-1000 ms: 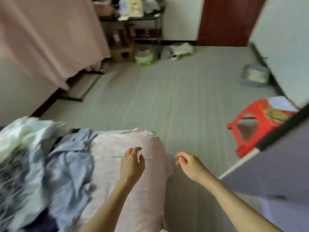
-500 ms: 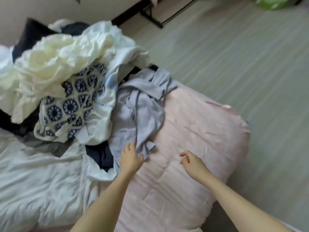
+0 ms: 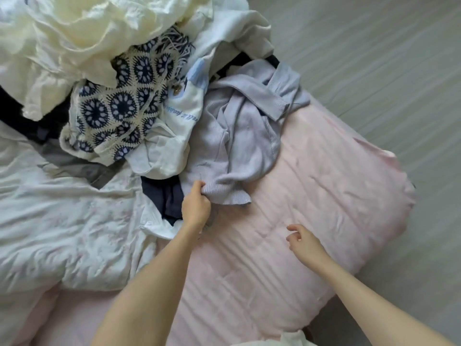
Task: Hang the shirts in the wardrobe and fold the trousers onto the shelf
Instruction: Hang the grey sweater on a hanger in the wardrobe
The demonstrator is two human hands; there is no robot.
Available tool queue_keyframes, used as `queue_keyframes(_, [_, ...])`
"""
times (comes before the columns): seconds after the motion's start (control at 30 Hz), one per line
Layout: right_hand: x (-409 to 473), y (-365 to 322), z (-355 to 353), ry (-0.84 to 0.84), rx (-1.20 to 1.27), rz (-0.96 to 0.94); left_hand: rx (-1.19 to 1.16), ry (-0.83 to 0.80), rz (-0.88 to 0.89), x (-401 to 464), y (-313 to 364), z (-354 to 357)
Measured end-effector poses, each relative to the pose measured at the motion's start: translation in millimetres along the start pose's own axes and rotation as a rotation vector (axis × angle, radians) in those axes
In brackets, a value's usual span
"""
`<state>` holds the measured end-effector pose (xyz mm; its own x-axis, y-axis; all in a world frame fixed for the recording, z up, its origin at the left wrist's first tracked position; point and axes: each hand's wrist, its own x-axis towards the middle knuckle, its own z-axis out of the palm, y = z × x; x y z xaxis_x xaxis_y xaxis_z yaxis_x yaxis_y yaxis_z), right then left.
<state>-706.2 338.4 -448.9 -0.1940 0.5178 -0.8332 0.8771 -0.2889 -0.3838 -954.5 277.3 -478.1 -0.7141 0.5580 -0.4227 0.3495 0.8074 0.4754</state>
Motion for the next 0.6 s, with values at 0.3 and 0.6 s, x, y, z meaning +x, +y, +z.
queue_keyframes(0.3, [-86, -54, -53, -0.342, 1.065, 0.041, -0.814, -0.757, 0.120, -161, 107, -33])
queue_keyframes(0.6, [-181, 87, -113, 0.227, 0.828, 0.016, -0.360, -0.837, 0.510, -234, 144, -14])
